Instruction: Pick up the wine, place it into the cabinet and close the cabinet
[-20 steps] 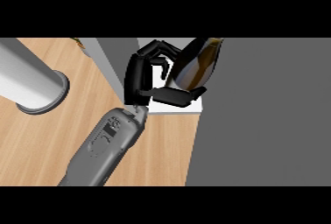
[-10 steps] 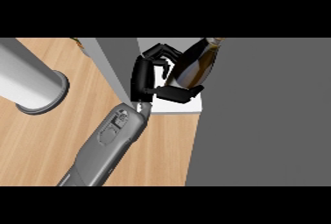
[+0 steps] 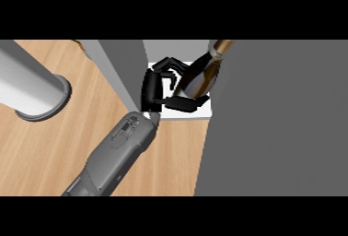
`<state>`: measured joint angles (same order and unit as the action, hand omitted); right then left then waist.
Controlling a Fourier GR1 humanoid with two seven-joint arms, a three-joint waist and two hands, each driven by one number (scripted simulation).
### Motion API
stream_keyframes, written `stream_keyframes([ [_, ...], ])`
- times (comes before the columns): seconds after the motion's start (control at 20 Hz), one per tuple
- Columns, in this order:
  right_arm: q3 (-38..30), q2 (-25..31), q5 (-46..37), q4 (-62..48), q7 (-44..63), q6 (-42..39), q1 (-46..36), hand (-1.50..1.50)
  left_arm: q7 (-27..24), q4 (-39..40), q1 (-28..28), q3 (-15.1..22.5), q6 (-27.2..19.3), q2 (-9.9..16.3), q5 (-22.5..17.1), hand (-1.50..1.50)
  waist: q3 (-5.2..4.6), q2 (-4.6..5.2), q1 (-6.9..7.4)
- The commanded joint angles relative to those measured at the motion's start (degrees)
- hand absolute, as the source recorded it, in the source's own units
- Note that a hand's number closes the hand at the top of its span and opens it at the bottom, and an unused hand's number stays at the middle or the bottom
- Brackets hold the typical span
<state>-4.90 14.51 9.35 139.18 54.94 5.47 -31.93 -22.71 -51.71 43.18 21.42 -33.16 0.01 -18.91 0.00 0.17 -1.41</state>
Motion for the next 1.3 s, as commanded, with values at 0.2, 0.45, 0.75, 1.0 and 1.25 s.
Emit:
stream_keyframes([
  [0.2,2.3,-1.6,2.0,3.2,2.6,1.5,-0.8,-1.50,-2.7,9.5,2.9,1.6,0.9,0.0,-1.2,1.50,-0.03,-0.10,0.30],
  [0.45,4.0,-2.6,-0.6,5.2,1.7,2.0,0.7,-1.50,-7.7,13.4,1.0,3.9,-1.2,0.0,-2.5,1.50,-0.04,-0.07,0.09],
  [0.75,-0.2,0.0,5.6,3.9,1.2,-1.5,0.7,-1.50,-16.8,22.7,6.0,-1.7,2.6,0.0,-9.5,1.50,-0.05,0.39,-1.24],
  [1.0,-1.3,-0.4,6.3,5.3,2.4,-0.8,1.2,-1.50,-19.5,27.6,8.6,-5.7,5.3,0.0,-12.7,1.50,-0.04,0.38,-1.44],
  [1.25,0.0,-1.0,4.9,1.2,0.7,-0.6,-1.5,-1.50,-17.9,31.4,12.2,-5.0,5.2,0.0,-15.6,1.50,-0.05,0.40,-1.25],
])
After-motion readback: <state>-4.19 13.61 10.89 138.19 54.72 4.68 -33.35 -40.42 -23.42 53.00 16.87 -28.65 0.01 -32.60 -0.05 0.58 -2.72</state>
